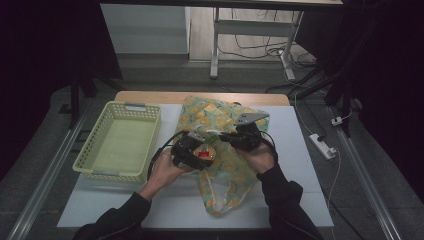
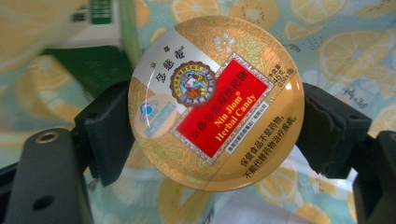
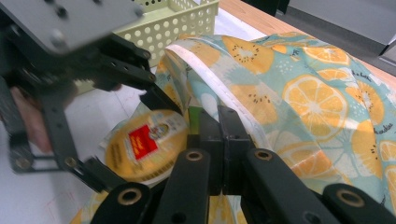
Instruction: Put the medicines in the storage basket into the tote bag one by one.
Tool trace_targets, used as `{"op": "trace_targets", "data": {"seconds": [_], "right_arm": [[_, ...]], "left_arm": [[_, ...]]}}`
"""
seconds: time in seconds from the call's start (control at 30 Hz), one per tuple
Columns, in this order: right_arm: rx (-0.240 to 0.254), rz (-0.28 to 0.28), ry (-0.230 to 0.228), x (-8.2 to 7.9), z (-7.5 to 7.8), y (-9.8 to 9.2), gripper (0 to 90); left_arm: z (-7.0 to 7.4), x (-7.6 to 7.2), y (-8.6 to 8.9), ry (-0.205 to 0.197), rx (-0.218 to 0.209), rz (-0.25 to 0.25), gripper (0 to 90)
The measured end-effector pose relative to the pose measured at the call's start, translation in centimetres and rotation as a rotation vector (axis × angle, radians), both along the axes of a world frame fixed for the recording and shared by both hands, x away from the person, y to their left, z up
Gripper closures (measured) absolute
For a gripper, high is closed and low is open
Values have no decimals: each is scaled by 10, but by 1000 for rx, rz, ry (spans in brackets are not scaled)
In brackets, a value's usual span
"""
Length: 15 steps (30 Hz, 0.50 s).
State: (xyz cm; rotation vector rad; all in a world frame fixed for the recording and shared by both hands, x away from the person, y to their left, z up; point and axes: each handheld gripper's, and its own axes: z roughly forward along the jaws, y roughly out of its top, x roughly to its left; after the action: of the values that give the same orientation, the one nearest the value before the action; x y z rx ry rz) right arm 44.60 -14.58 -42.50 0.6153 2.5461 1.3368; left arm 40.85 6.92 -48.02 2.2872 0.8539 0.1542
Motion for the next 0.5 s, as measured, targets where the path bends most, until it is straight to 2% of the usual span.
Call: {"op": "trace_targets", "data": {"seconds": [0.3, 0.5], "right_arm": [[-1, -2, 4, 0, 0, -1, 892], [-4, 0, 8, 1, -1, 0, 893]], "left_arm": [[-10, 14, -11, -15, 30, 15, 207], [-13, 26, -15, -22, 27, 34, 206]]}}
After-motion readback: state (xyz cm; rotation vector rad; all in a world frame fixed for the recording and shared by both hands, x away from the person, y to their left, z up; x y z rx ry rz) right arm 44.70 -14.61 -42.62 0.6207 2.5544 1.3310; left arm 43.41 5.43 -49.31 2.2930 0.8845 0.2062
